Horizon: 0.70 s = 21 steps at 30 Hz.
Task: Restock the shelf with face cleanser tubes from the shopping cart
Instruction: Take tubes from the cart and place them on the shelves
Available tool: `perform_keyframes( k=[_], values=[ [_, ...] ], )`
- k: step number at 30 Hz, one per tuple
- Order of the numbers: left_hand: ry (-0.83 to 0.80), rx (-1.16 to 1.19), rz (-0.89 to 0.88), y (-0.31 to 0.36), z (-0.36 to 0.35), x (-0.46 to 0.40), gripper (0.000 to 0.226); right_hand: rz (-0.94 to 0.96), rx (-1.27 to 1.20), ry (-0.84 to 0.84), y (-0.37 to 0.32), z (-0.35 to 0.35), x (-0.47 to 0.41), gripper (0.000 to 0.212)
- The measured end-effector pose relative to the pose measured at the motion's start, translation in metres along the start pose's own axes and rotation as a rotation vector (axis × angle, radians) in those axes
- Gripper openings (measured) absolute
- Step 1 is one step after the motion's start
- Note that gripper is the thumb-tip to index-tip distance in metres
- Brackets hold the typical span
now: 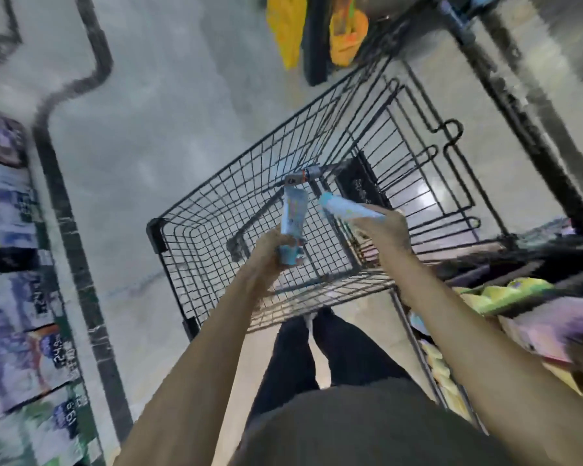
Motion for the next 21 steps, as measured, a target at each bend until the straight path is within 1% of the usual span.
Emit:
perform_keyframes(
  k=[2,5,8,9,11,13,16,19,21],
  values=[
    [-0.049,-0.037,-0.076,0.021,-0.014,0.030,0.028,0.083,-0.057,-0.009,-0.023,0.020,0.029,0.034],
    [-0.112,-0.100,-0.183,0.047,-0.030,0.067,0.033,0.194,-0.153,0.001,-0.049,0.049,0.069,0.036],
    [-0.173,-0.089,-0.260,0.067,-0.040,0.094,0.044,0.218,-0.343,0.030,-0.061,0.074,0.106,0.026],
    [-0.205,-0.090,-0.289,0.072,-0.044,0.103,0.046,0.221,-0.409,0.047,-0.062,0.080,0.118,0.026],
    [-0.280,-0.115,-0.338,0.081,-0.055,0.123,0.048,0.212,-0.562,0.087,-0.058,0.091,0.138,0.036],
    [-0.365,-0.106,-0.350,0.082,-0.064,0.140,0.048,0.210,-0.708,0.112,-0.052,0.100,0.158,0.043],
    [-0.457,-0.039,-0.287,0.072,-0.072,0.159,0.046,0.248,-0.851,0.126,-0.044,0.111,0.196,0.032],
    [-0.573,-0.031,-0.238,0.054,-0.085,0.184,0.043,0.266,-0.944,0.190,-0.027,0.122,0.234,0.033],
    [-0.636,-0.066,-0.239,0.041,-0.095,0.201,0.046,0.296,-0.971,0.244,-0.014,0.133,0.256,0.022]
  ],
)
Point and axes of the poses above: each hand's wrist, its own x-axis away from the middle knuckle, its own z-axis out of the back of the hand, y = z × x, the point moved 7 cm from there along -x, towards the middle knuckle, and after that the axes turned 4 degrees about y, right-handed, at the moved point
